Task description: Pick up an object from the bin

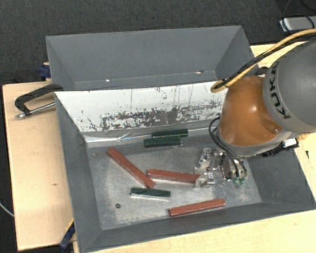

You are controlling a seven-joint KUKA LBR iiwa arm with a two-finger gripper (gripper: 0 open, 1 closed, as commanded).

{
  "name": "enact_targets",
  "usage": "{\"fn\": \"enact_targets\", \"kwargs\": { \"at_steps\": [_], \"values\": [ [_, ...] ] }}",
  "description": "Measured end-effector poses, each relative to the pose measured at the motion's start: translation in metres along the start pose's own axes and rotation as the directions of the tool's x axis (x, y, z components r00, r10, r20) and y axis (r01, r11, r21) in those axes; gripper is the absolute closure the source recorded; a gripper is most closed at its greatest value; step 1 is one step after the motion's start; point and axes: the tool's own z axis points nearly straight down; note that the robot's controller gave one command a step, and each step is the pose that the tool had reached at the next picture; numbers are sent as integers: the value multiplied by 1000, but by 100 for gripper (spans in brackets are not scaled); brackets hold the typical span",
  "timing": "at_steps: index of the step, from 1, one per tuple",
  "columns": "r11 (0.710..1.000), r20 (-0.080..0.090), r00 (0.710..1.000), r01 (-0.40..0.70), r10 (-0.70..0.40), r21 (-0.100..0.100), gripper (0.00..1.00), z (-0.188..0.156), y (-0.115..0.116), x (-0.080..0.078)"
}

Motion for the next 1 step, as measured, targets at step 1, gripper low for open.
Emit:
{"fn": "enact_targets", "kwargs": {
  "at_steps": [1],
  "values": [
    [977, 21, 977, 213, -214, 12, 100, -198, -15, -16]
  ]
}}
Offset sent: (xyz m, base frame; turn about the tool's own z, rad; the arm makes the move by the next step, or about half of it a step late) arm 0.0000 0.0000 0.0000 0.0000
